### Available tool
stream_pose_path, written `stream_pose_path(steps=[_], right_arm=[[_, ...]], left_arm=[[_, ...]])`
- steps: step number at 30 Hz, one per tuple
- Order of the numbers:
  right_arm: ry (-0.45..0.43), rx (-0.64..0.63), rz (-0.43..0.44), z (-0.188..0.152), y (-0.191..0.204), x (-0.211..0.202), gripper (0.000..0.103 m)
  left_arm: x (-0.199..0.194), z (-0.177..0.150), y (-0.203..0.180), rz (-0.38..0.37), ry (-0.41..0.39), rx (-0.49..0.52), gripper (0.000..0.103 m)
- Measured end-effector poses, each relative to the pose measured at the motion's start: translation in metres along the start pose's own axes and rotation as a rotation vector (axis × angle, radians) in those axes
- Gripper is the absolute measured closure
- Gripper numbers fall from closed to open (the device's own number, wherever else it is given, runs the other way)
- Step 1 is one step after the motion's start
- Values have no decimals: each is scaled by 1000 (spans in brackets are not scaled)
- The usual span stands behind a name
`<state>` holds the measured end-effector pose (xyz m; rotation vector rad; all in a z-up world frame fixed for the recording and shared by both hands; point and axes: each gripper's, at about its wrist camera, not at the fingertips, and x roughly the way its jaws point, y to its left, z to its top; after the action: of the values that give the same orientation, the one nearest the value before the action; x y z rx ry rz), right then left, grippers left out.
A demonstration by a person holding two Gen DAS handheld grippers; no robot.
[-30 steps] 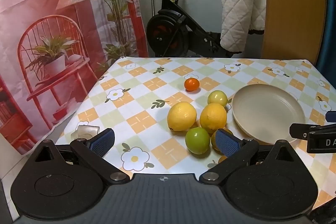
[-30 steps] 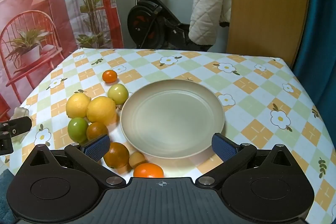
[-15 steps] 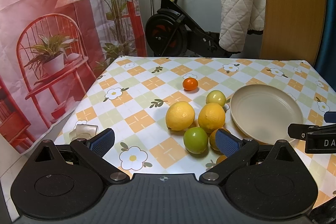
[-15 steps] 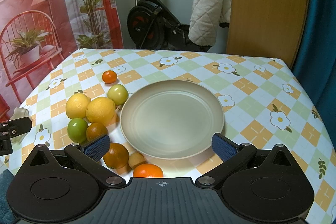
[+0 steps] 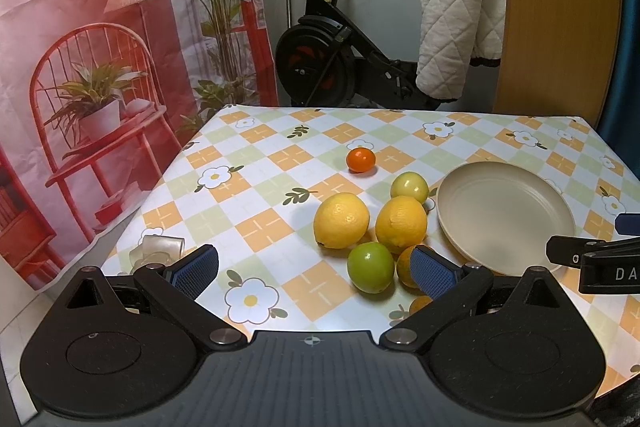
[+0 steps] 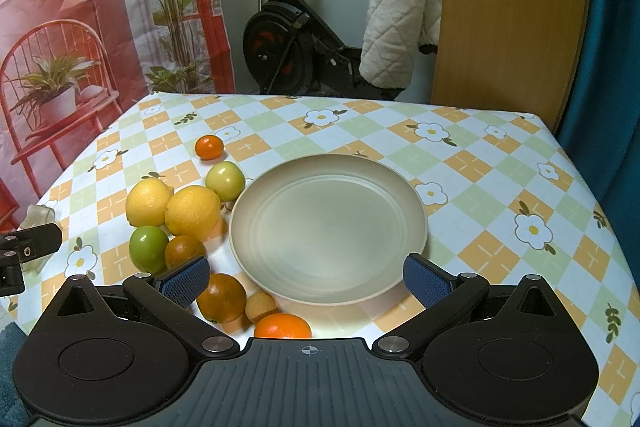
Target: Organize fruits
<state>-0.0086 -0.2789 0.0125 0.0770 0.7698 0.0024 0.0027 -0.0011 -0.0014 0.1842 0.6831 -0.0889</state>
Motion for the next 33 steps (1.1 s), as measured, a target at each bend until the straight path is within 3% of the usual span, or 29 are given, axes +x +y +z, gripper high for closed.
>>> stream_pose_path(steps=[33], right_arm=[[7, 0, 7, -3, -2, 3, 0]], left_arm=[[0, 0, 1, -1, 1, -1, 0]])
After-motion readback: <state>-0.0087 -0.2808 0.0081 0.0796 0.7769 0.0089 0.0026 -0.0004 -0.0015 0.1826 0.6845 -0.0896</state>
